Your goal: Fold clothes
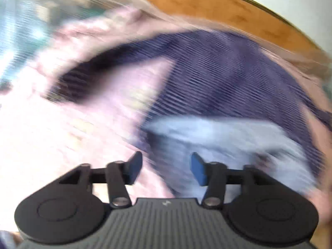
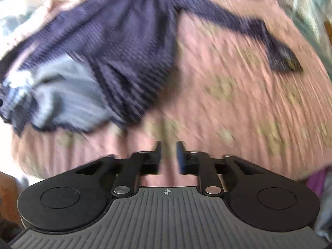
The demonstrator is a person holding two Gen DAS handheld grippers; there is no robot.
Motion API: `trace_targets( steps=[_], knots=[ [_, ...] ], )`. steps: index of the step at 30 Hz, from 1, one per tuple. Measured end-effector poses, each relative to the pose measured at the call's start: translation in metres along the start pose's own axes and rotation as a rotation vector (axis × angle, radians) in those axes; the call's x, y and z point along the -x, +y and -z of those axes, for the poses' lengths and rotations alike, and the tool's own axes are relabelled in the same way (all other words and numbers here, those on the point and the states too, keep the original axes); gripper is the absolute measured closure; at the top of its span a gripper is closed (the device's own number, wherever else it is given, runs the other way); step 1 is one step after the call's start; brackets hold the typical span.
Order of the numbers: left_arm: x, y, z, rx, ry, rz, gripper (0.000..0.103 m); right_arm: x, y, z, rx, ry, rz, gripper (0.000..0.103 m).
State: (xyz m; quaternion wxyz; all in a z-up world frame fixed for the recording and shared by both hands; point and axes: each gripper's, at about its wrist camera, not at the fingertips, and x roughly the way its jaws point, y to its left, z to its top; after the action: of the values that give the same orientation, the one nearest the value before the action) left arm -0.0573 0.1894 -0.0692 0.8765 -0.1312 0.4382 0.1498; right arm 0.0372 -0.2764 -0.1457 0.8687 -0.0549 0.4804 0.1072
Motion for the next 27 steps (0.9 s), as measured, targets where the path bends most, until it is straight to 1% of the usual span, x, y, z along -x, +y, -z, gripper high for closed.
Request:
trace_targets(
  steps=[2,4,5,6,7,8,9,10,11,12,13,14,15,16,18,19,20,22,23,24,25,26,27],
  knots=[
    [-0.014,0.003,-0.010,0.009,0.004,-0.004,0.045,-0.008,0.029,-0.005,0.061,-0.068,0.008,0.050],
    [-0.029,-0.005,-0.014,-0.029,0.010,-0.023,0.045,-0.026,0.056,-0.009,0.115,-0.105,0.012,0.046],
    [-0.036,-0.009,-0.014,-0.052,0.016,-0.050,0.046,-0.036,0.067,-0.010,0.147,-0.111,0.020,0.045],
    [-0.042,-0.013,-0.014,-0.076,0.023,-0.077,0.058,-0.047,0.077,-0.010,0.183,-0.112,0.031,0.047],
    [-0.048,-0.017,-0.013,-0.099,0.029,-0.104,0.073,-0.057,0.083,-0.010,0.215,-0.111,0.046,0.052],
    [-0.053,-0.013,-0.012,-0.092,0.031,-0.134,0.101,-0.065,0.083,-0.010,0.229,-0.098,0.073,0.070],
    [-0.048,-0.002,-0.011,-0.052,0.025,-0.154,0.100,-0.064,0.075,-0.011,0.203,-0.088,0.092,0.098],
    [-0.039,0.013,-0.008,0.001,0.007,-0.148,0.100,-0.059,0.063,-0.012,0.161,-0.082,0.104,0.102],
    [-0.028,0.029,-0.005,0.062,-0.006,-0.115,0.099,-0.053,0.052,-0.013,0.118,-0.076,0.116,0.103],
    [-0.018,0.038,-0.001,0.101,-0.006,-0.102,0.099,-0.044,0.039,-0.012,0.082,-0.076,0.116,0.103],
    [-0.013,0.044,0.005,0.114,0.005,-0.104,0.099,-0.033,0.028,-0.010,0.049,-0.071,0.110,0.103],
    [-0.007,0.050,0.011,0.126,0.017,-0.107,0.102,-0.024,0.018,-0.007,0.016,-0.062,0.104,0.103],
    [-0.005,0.052,0.017,0.110,0.028,-0.132,0.101,-0.017,0.011,-0.003,0.001,-0.052,0.108,0.103],
    [-0.004,0.054,0.024,0.094,0.046,-0.132,0.101,-0.012,0.005,0.001,-0.005,-0.040,0.117,0.103],
    [-0.005,0.060,0.033,0.105,0.083,-0.112,0.099,-0.008,0.000,0.010,-0.002,-0.021,0.132,0.103],
    [-0.004,0.061,0.036,0.106,0.085,-0.105,0.098,-0.008,0.000,0.013,0.002,-0.009,0.135,0.103],
    [-0.001,0.059,0.036,0.096,0.070,-0.094,0.096,-0.009,-0.001,0.016,0.007,0.002,0.137,0.103],
    [0.005,0.054,0.034,0.069,0.037,-0.069,0.083,-0.010,0.006,0.020,0.036,-0.005,0.154,0.095],
    [0.009,0.050,0.032,0.053,0.020,-0.054,0.068,-0.010,0.011,0.022,0.059,-0.022,0.158,0.085],
    [0.010,0.047,0.028,0.058,0.011,-0.038,0.054,-0.009,0.014,0.021,0.061,-0.042,0.150,0.079],
    [0.011,0.045,0.024,0.070,-0.001,-0.017,0.051,-0.010,0.016,0.019,0.051,-0.063,0.135,0.056],
    [0.011,0.043,0.020,0.086,-0.011,0.000,0.050,-0.010,0.018,0.017,0.041,-0.084,0.121,0.043],
    [0.005,0.042,0.014,0.103,-0.015,0.002,0.047,-0.013,0.015,0.014,0.004,-0.102,0.106,0.039]
  ],
)
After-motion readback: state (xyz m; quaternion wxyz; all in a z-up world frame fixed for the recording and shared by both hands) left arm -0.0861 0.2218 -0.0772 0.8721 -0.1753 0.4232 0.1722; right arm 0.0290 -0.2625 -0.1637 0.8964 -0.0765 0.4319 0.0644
